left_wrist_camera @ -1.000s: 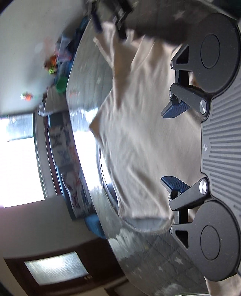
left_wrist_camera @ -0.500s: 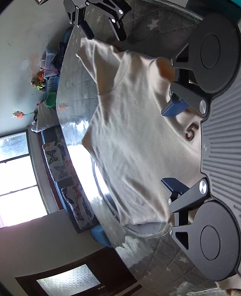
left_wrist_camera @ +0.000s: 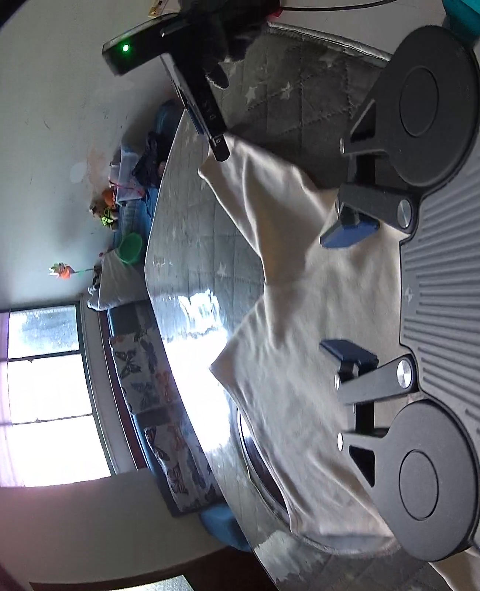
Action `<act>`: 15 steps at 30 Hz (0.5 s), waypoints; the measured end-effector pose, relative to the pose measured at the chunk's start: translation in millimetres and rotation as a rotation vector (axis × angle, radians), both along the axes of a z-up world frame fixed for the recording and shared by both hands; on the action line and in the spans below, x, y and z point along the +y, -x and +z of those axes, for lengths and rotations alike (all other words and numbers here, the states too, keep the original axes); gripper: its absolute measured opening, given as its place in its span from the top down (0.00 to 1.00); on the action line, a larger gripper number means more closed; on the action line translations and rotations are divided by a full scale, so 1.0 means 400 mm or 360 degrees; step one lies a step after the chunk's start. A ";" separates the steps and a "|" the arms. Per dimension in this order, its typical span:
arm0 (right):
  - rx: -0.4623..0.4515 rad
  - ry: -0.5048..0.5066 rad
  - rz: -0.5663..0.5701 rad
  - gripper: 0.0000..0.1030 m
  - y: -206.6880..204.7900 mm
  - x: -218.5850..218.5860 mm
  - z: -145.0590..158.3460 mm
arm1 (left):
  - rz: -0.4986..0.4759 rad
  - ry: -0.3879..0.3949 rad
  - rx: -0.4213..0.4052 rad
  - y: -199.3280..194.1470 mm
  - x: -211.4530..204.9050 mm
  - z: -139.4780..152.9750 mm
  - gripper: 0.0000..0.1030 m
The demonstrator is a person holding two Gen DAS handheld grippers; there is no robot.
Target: Fold clothes
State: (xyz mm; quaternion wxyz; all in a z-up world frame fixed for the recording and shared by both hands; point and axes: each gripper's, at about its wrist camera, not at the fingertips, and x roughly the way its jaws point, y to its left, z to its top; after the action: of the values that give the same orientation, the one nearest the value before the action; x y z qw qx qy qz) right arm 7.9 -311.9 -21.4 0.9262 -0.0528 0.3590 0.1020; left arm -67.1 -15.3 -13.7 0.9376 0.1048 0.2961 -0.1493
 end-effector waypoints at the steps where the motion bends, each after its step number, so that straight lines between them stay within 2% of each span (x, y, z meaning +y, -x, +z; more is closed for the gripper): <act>1: 0.0017 -0.0028 -0.0010 0.43 -0.006 -0.011 -0.006 | -0.0007 0.0010 0.0016 -0.005 -0.006 -0.006 0.57; 3: 0.0031 -0.0099 -0.0003 0.54 -0.008 -0.023 -0.009 | -0.0021 0.0027 0.0048 -0.013 -0.017 -0.017 0.62; 5: 0.0023 -0.0110 0.0014 0.83 -0.006 -0.025 -0.004 | -0.0044 0.0028 0.0062 -0.012 -0.025 -0.024 0.62; 6: 0.0009 -0.0093 0.0024 0.88 -0.006 -0.021 0.001 | -0.0057 0.0025 0.0066 -0.010 -0.029 -0.026 0.62; 8: -0.0044 -0.0049 0.0029 0.92 -0.007 -0.018 0.014 | -0.0083 0.0012 0.0073 -0.006 -0.037 -0.032 0.62; 15: -0.0151 0.0014 0.0002 0.93 -0.031 -0.025 0.035 | -0.0109 -0.0022 0.0090 0.000 -0.050 -0.046 0.62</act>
State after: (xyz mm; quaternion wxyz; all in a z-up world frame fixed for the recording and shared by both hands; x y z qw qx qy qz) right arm 20.2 -321.8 -7.3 0.9420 -0.0619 0.3149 0.0985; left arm -67.2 -35.3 -31.9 0.9224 0.1171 0.3198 -0.1822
